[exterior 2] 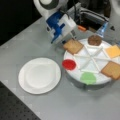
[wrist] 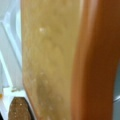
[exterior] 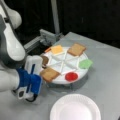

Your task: Ingredient selection for cheeseburger or sandwich

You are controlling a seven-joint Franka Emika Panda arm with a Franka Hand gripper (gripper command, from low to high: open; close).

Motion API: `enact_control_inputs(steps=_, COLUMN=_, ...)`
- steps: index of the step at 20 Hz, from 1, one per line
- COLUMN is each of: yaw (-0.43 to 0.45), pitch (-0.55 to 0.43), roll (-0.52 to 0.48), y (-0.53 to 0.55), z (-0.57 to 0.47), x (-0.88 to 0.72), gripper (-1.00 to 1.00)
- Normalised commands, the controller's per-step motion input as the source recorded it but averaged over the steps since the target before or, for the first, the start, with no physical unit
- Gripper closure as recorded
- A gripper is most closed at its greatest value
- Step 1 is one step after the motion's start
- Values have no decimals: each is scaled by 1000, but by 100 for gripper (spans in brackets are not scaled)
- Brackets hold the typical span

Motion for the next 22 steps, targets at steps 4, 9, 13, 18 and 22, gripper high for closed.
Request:
enact_control_inputs(steps=4, yaw=32, pitch=-50, roll=321, y=-152, z=-54, x=153, gripper=-100)
enact_control_inputs(steps=9, yaw=15, pitch=-33, roll=257, y=-94, z=-36, x=153, gripper=100)
enact_control_inputs(steps=13, yaw=-10, pitch=-3, roll=201, y=-13, z=-15, x=125, gripper=100)
enact_control_inputs(steps=18, yaw=-55, pitch=0, roll=193, y=44, z=8, x=113, gripper=100)
enact_control_inputs(steps=22, yaw=-63, pitch=5, roll=159, y=-13, z=-10, x=96, gripper=100)
